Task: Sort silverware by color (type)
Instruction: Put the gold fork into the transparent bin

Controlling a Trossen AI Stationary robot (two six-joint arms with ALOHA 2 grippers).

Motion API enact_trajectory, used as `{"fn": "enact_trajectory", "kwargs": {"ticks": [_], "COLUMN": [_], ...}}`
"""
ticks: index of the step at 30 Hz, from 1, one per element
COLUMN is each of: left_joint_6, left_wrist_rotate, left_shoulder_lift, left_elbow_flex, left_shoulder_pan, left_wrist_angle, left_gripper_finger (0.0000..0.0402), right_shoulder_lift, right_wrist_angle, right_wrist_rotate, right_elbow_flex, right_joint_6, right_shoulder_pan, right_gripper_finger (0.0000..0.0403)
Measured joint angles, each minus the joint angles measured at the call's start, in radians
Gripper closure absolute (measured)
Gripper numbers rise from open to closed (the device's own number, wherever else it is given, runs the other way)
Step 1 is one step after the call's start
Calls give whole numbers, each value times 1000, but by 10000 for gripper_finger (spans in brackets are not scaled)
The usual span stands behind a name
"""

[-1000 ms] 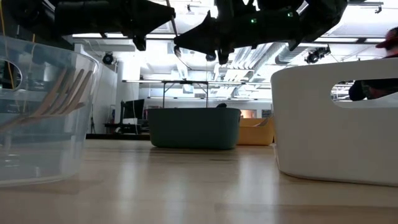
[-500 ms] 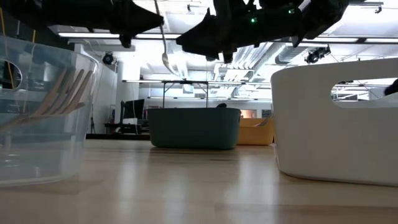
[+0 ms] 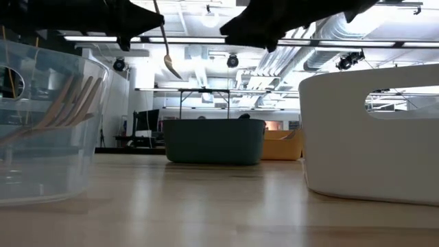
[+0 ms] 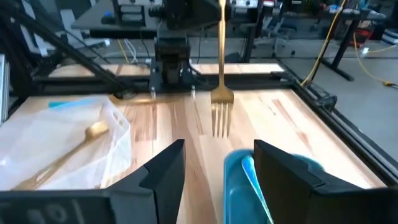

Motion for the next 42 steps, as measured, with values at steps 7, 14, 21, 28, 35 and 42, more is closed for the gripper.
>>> {"fn": "enact_trajectory", "kwargs": {"ticks": [7, 14, 21, 28, 35, 42], "left_joint_6": [2, 3, 22, -21, -186, -236], "left_wrist_rotate": [3, 107, 88, 64, 44, 56], "left_shoulder_lift": [-5, -16, -34, 124, 367, 540], "left_elbow_flex": [-2, -1, 176, 436, 668, 756], "left_shoulder_pan": [0, -12, -153, -368, -532, -600], "left_wrist_angle": [-4, -46, -451, -874, -1196, -1305], "left_gripper_finger": [395, 395, 395, 395, 395, 395], "right_shoulder_lift": [-26, -26, -26, -26, -26, -26], "right_wrist_angle": [-85, -266, -348, -314, -338, -338], "right_wrist_rotate": [0, -4, 13, 123, 221, 221], "right_elbow_flex": [0, 0, -47, -100, -101, -101], "right_joint_6": [3, 64, 105, 80, 119, 143], "right_shoulder_pan": [0, 2, 2, 2, 2, 2], "right_gripper_finger": [219, 219, 219, 219, 219, 219]}}
